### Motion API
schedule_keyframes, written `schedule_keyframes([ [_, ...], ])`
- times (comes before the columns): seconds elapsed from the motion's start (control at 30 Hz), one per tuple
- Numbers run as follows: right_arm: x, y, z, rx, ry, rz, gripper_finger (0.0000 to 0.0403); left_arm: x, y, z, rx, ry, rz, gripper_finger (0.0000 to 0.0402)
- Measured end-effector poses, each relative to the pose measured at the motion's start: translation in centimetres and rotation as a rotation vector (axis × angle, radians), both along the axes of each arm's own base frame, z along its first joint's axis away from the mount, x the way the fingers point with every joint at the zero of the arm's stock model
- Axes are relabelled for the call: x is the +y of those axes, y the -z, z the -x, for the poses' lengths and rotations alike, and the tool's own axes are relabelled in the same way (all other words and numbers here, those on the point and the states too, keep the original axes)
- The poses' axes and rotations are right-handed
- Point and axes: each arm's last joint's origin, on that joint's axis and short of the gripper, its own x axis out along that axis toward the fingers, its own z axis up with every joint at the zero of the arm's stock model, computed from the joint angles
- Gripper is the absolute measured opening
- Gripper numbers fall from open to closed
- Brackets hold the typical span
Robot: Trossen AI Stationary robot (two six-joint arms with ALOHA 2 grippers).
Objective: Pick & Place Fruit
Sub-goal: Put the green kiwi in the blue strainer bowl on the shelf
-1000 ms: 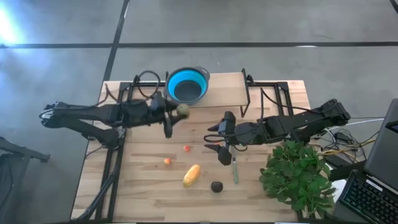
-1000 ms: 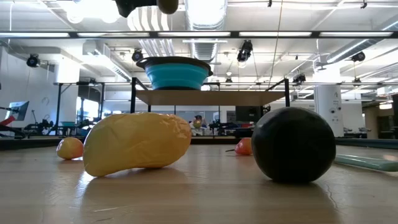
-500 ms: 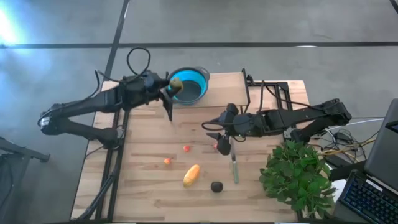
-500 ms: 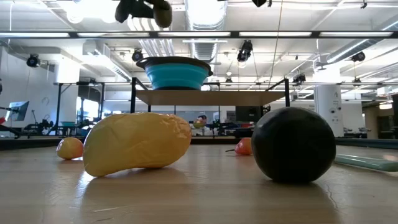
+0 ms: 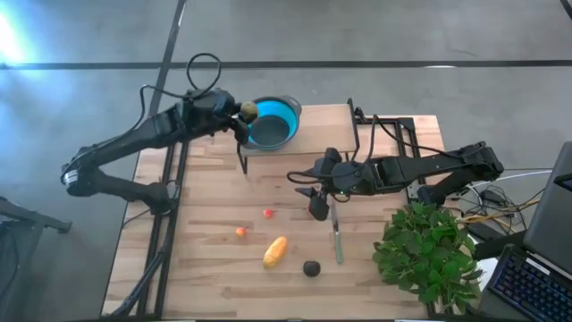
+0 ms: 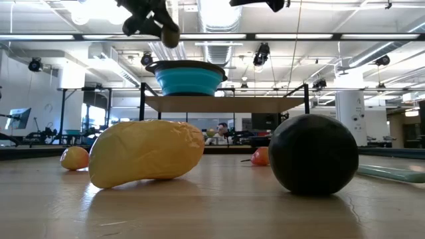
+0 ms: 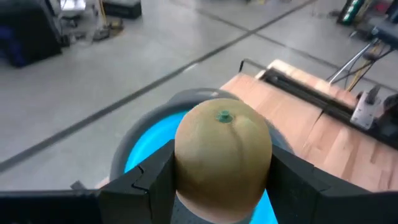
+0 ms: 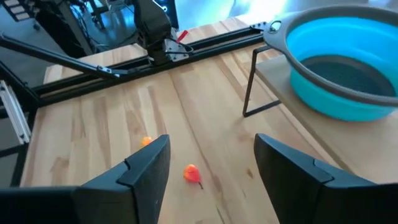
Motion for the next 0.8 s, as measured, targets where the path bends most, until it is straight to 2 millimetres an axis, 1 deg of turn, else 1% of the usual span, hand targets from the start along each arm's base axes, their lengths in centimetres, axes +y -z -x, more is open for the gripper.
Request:
schedule_keyframes([
  [0.13, 0.0, 0.0, 0.0, -0.005, 0.011, -0.019, 0.0240, 0.8, 0.1, -0.6, 0.036, 0.011, 0.055, 0.0204],
  [0.3, 0.0, 0.0, 0.0, -0.009, 0.017, -0.031, 0.0252, 1.6, 0.9, -2.1, 0.086, 0.019, 0.097, 0.0204],
  [0.5, 0.0, 0.0, 0.0, -0.012, 0.025, -0.044, 0.0261, 2.6, 3.0, -4.0, 0.161, 0.000, 0.163, 0.0204],
  [0.6, 0.0, 0.0, 0.0, -0.014, 0.028, -0.049, 0.0263, 2.9, 4.0, -4.6, 0.212, 0.000, 0.188, 0.0204],
  [0.7, 0.0, 0.0, 0.0, -0.014, 0.030, -0.052, 0.0260, 3.1, 4.8, -5.0, 0.253, -0.001, 0.204, 0.0204],
  [0.8, 0.0, 0.0, 0.0, -0.014, 0.030, -0.052, 0.0250, 3.3, 5.2, -5.3, 0.264, -0.002, 0.209, 0.0204],
])
